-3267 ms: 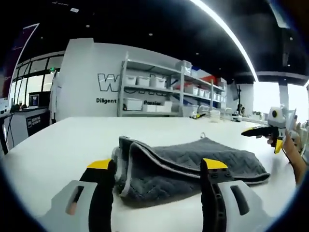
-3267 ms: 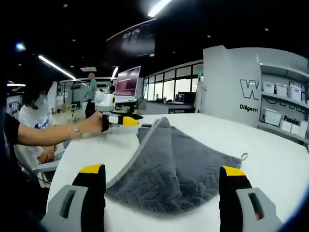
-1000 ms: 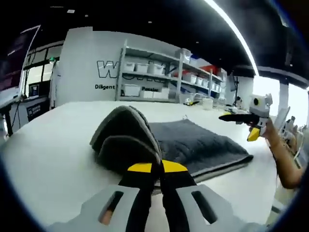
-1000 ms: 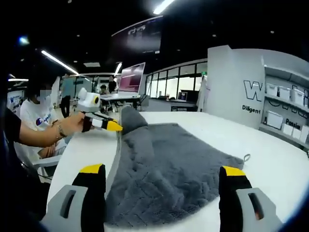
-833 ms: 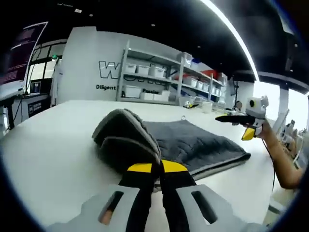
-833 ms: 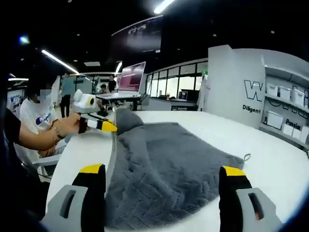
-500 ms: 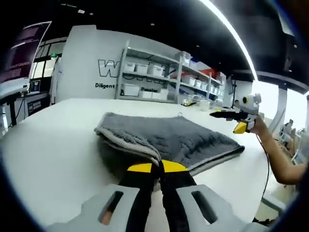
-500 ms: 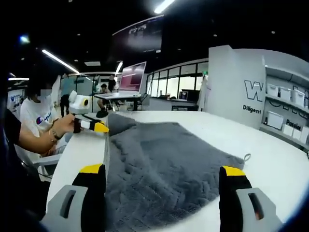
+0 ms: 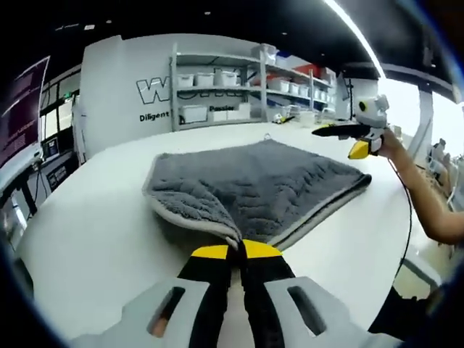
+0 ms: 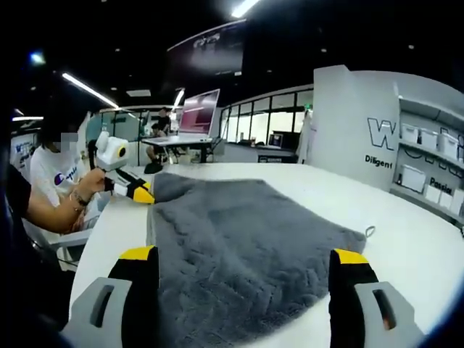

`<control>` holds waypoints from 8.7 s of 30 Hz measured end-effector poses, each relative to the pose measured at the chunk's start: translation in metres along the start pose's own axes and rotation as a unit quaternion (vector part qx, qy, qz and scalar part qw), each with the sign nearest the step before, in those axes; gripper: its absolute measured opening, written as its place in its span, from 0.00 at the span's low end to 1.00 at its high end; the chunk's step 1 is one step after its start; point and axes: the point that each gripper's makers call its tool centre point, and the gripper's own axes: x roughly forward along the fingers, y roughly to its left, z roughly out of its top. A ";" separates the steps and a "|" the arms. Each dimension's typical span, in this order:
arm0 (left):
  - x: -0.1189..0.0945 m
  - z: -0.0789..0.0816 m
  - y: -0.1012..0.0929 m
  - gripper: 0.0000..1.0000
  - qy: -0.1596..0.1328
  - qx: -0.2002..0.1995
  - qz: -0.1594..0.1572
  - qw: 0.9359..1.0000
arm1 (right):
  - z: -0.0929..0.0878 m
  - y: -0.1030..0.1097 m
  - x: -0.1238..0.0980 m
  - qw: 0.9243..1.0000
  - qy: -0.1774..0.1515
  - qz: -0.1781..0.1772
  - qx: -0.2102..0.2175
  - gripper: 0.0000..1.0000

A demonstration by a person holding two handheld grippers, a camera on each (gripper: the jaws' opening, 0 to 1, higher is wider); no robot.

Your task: Open the folded towel by lifting each exposed corner and separating the folded layers until the towel lies flat within the target outline without major curled edges

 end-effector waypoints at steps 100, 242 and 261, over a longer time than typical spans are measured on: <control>-0.088 0.028 0.017 0.93 -0.143 0.046 0.052 0.987 | -0.056 0.109 -0.036 0.984 0.155 0.051 -0.066 0.00; -0.128 0.015 0.005 0.96 -0.116 0.048 -0.021 0.992 | 0.099 0.080 0.051 0.992 -0.026 -0.118 -0.044 0.01; -0.122 0.008 0.003 0.96 -0.096 0.055 -0.022 0.994 | 0.097 -0.012 -0.076 0.961 -0.118 -0.249 0.035 0.01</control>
